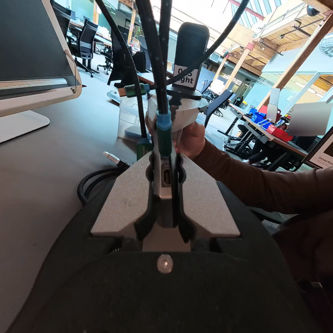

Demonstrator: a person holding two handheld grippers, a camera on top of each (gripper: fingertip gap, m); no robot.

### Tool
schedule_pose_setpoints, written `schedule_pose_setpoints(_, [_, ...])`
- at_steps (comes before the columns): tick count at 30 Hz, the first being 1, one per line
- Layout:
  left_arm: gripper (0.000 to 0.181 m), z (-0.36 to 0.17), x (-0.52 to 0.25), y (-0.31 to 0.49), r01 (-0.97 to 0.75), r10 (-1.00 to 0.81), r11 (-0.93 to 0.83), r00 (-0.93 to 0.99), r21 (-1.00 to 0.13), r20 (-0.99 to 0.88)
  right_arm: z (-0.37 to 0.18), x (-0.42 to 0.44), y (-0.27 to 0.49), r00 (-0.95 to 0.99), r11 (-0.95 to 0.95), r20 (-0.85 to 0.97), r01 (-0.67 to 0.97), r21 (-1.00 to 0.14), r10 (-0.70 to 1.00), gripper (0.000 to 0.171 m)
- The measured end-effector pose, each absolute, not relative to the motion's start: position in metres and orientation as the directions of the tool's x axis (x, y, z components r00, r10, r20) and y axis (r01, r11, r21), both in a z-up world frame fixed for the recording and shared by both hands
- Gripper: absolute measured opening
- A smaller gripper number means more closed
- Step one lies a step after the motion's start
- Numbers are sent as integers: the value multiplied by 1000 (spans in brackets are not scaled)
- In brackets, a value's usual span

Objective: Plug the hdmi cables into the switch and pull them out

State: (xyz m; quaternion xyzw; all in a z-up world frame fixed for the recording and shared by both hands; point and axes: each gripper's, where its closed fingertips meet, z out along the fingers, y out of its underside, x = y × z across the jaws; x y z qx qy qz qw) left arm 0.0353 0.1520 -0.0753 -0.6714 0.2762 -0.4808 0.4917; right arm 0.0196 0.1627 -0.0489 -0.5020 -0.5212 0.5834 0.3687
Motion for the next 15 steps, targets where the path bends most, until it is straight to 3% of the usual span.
schedule_pose_setpoints(8, [23, -77, 38, 152, 88, -842, -365, 393, -927, 369, -52, 15, 159, -234, -179, -201, 109, -978, 951, 8])
schedule_pose_setpoints(15, [23, -80, 40, 161, 128, -800, -399, 435, -908, 413, -39, 10, 171, -169, -278, -269, -27, -960, 948, 7])
